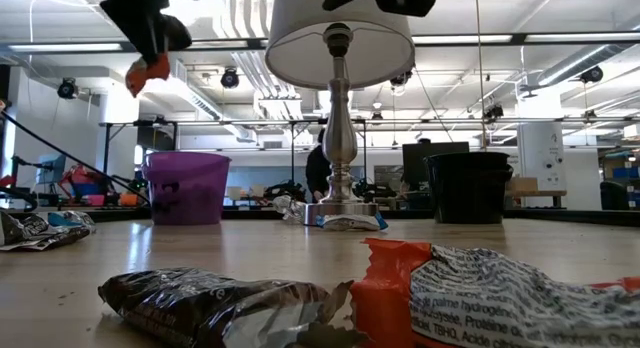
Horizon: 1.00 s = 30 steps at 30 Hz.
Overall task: Sort candy
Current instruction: Put the orange chocolate into the purple bucket
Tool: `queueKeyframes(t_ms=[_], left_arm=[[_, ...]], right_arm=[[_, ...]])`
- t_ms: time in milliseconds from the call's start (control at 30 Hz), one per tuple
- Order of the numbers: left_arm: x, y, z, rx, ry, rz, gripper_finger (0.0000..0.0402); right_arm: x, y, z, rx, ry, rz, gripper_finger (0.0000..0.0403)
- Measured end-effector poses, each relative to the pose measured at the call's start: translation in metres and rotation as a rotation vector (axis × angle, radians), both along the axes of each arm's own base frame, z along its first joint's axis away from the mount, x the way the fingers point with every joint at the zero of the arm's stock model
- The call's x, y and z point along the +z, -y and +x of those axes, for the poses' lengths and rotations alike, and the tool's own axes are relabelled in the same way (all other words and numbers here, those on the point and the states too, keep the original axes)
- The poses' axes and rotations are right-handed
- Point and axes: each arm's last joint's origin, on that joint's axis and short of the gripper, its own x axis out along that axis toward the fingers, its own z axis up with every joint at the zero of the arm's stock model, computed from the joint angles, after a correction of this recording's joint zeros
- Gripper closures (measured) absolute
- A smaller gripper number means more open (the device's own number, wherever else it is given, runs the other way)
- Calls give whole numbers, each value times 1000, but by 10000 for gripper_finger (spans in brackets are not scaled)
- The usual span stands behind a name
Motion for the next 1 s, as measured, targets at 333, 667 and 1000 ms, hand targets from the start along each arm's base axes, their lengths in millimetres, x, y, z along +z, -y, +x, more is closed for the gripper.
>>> queueKeyframes(t_ms=[333, 667, 1000], left_arm=[[12, -27, -26, 151, 28, 190, 336], [11, -82, -27, 316, 77, 325, 336], [0, -121, -32, 405, 2, 372, 336]], right_arm=[[-1, 0, -1, -5, -11, 1, 266], [-1, 0, -1, -5, -11, -1, 266], [-1, -1, -1, -4, -13, -2, 266]])
